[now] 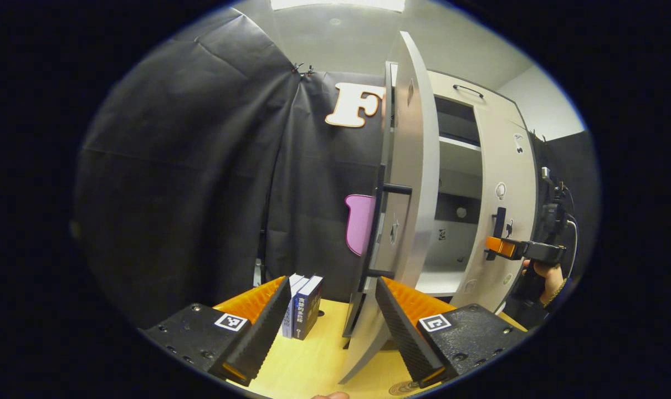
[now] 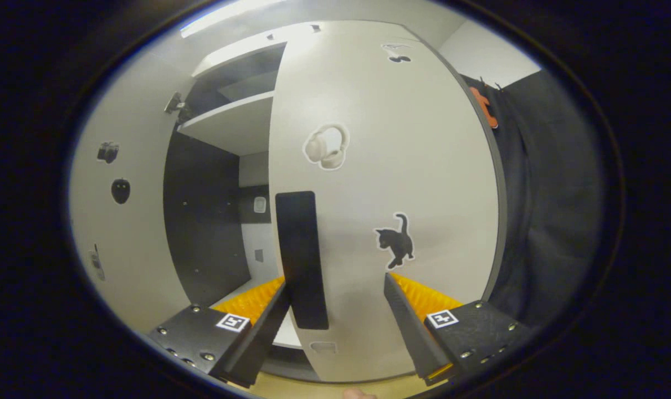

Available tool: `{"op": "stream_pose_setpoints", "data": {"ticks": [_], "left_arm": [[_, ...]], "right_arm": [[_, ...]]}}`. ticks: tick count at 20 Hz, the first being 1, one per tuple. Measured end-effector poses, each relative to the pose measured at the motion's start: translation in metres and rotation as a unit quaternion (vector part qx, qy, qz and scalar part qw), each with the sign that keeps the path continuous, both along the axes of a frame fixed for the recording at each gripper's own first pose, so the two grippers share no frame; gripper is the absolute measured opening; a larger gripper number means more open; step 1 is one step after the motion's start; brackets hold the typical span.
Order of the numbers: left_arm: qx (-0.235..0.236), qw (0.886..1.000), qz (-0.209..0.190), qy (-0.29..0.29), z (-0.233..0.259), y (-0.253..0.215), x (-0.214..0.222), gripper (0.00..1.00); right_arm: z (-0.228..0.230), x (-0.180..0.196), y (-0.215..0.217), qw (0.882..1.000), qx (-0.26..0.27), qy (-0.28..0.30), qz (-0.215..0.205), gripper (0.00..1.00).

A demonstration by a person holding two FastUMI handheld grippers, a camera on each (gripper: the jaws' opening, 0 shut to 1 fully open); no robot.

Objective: Grasp the bottle in the cabinet with the left hand and place it on the coaster, then close the right door with the right hand and the left door with the left hand.

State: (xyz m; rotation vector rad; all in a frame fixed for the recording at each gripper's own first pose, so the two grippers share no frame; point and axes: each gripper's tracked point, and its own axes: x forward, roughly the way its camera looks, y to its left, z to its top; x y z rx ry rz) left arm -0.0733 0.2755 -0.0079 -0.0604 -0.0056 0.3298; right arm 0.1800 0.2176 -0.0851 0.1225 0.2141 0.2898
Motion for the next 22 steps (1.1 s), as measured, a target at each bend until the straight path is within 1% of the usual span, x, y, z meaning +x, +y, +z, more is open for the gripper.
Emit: {"op": "stream_pose_setpoints", "data": {"ticks": [2, 4, 5, 6, 7, 9, 14, 17, 18, 19, 20, 22], "left_arm": [[0.006, 1.0, -0.003, -0.001, -0.001, 0.001, 0.002, 0.96], [-0.01, 1.0, -0.027, -0.001, -0.003, -0.008, 0.007, 0.95], [-0.018, 0.999, -0.042, -0.001, -0.002, -0.013, 0.01, 0.9], [-0.023, 0.998, -0.056, 0.002, -0.003, -0.018, 0.012, 0.94], [-0.026, 0.997, -0.069, 0.002, -0.004, -0.023, 0.015, 0.89], [-0.022, 0.996, -0.092, 0.002, -0.003, -0.037, 0.02, 0.94], [0.002, 0.99, -0.141, 0.007, -0.003, -0.082, 0.042, 0.94], [-0.002, 0.988, -0.152, 0.008, -0.006, -0.103, 0.06, 0.94], [-0.005, 0.987, -0.16, 0.008, -0.007, -0.11, 0.065, 0.94], [-0.01, 0.986, -0.167, 0.004, -0.007, -0.118, 0.071, 0.94], [-0.013, 0.985, -0.174, 0.008, -0.009, -0.126, 0.076, 0.94], [-0.013, 0.982, -0.186, 0.018, -0.015, -0.14, 0.088, 0.94]], "right_arm": [[0.007, -0.012, -0.012, 1.0, -0.021, -0.019, -0.002, 1.0], [0.017, -0.021, -0.031, 0.998, -0.041, -0.044, -0.011, 1.0], [0.022, -0.026, -0.039, 0.998, -0.043, -0.052, -0.013, 1.0], [0.024, -0.03, -0.048, 0.997, -0.044, -0.054, -0.015, 1.0], [0.024, -0.033, -0.056, 0.997, -0.045, -0.053, -0.018, 1.0], [0.019, -0.038, -0.074, 0.998, -0.046, -0.045, -0.027, 1.0], [0.003, -0.054, -0.12, 0.997, -0.056, -0.019, -0.049, 1.0], [-0.005, -0.061, -0.153, 0.996, -0.065, -0.006, -0.066, 1.0], [-0.006, -0.064, -0.164, 0.995, -0.066, -0.003, -0.072, 0.97], [-0.007, -0.065, -0.175, 0.995, -0.066, 0.0, -0.08, 0.97], [-0.009, -0.066, -0.186, 0.994, -0.065, 0.003, -0.088, 1.0], [-0.012, -0.066, -0.205, 0.993, -0.06, 0.011, -0.104, 1.0]]}}
